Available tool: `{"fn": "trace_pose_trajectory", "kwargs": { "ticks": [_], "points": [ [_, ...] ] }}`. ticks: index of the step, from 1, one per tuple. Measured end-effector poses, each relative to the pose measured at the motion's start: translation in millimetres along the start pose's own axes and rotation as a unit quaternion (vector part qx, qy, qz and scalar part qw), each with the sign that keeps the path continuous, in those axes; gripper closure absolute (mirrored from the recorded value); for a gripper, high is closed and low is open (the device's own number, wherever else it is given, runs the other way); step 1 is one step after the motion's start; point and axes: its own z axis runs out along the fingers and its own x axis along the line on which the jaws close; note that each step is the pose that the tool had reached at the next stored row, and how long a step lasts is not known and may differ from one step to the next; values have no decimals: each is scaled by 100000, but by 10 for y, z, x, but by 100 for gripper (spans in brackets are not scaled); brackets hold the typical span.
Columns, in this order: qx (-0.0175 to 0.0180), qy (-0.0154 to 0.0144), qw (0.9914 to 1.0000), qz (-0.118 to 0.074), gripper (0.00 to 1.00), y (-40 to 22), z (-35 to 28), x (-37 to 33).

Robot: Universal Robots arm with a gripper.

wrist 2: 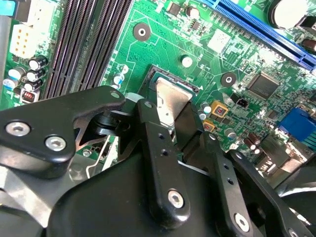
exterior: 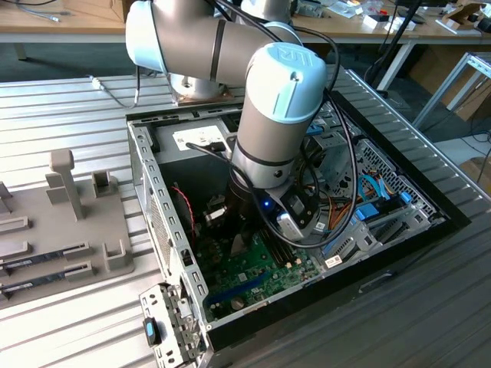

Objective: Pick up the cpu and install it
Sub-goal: 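Place the cpu into insertion slot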

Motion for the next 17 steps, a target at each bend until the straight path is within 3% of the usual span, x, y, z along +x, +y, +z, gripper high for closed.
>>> {"fn": "trace_pose_trajectory", "kwargs": {
  "ticks": [15,17],
  "points": [
    [207,-77,99986,-1634,60,-2,-7,0],
    [217,-75,99986,-1635,60,-5,-72,0]
  ]
}}
